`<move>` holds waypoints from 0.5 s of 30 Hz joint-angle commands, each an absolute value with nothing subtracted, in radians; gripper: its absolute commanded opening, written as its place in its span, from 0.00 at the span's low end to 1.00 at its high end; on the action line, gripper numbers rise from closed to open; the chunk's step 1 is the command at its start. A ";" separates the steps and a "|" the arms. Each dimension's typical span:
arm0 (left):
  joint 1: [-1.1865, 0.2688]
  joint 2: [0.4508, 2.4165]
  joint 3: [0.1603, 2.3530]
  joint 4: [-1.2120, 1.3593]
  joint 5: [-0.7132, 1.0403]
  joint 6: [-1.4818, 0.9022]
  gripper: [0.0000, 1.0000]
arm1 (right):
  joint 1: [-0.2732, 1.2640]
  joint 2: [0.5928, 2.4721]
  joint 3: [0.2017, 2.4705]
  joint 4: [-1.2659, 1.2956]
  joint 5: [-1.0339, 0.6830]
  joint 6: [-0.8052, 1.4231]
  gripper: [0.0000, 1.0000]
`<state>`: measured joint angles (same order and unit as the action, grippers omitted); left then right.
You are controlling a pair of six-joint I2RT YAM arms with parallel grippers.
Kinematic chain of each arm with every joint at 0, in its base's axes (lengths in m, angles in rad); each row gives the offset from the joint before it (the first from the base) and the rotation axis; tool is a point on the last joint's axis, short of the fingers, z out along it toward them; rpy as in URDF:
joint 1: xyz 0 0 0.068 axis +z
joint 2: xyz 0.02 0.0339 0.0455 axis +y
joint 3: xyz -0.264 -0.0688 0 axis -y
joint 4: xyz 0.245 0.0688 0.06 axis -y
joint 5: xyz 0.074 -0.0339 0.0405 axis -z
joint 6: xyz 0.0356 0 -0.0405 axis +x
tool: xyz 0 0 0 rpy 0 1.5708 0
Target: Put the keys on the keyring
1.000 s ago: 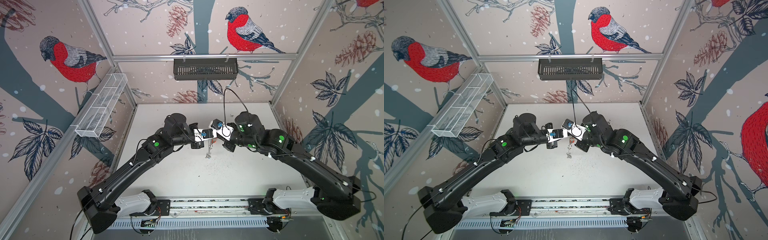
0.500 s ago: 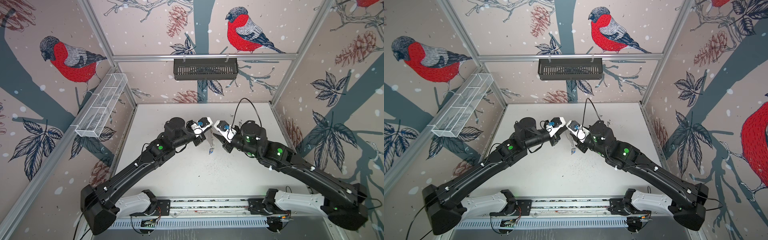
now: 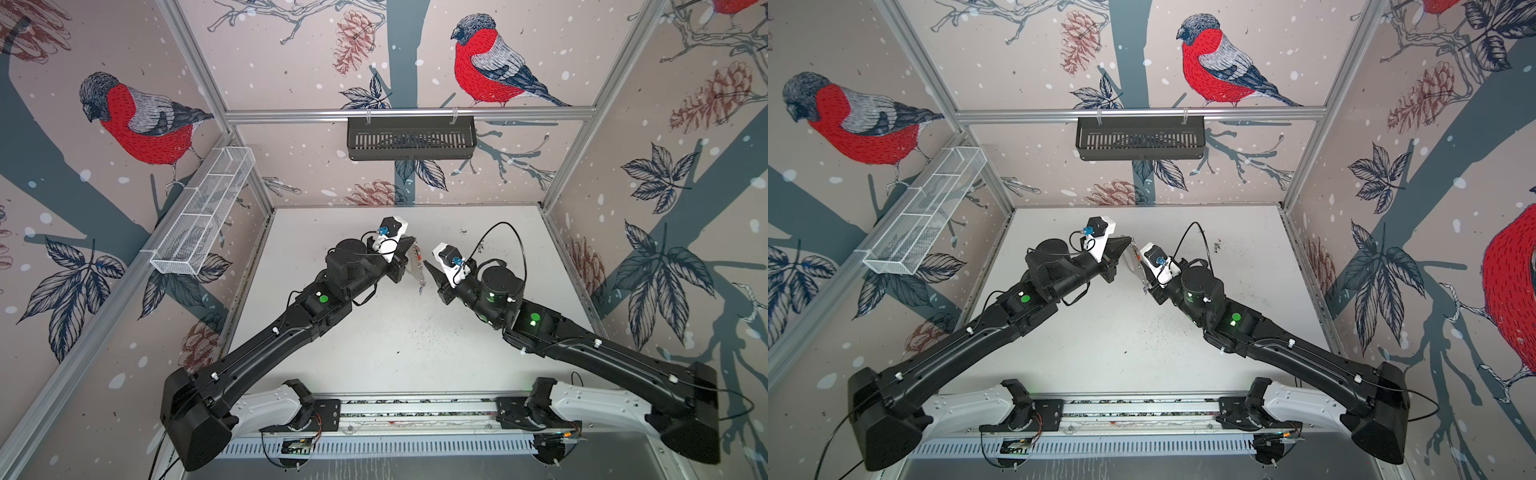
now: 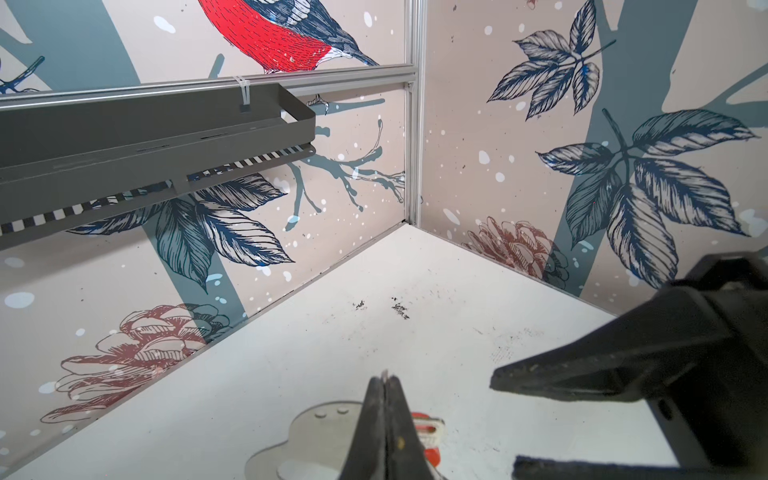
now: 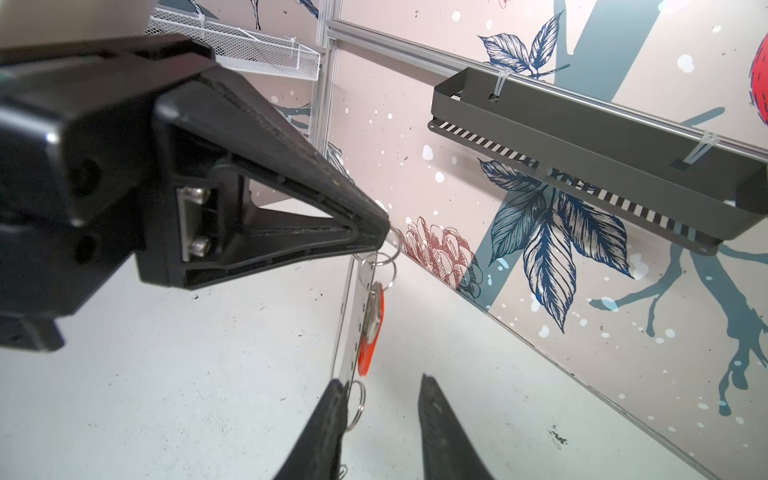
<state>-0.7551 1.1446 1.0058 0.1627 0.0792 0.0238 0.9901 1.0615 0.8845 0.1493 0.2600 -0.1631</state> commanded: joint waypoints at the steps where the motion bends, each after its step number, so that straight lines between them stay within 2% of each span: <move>1: -0.766 1.134 1.003 0.262 0.081 -0.016 0.00 | 0.994 1.077 0.905 0.231 0.228 -0.190 0.34; 11: -0.824 1.119 0.959 0.274 0.067 -0.026 0.00 | 0.996 1.125 0.945 0.215 0.190 -0.243 0.34; 15: -0.833 1.107 0.954 0.278 0.062 -0.025 0.00 | 0.995 1.136 0.954 0.201 0.197 -0.248 0.29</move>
<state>-0.8265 1.1168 0.9558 0.2081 0.0551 -0.0219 0.9947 1.1328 0.9421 0.1802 0.2012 -0.2375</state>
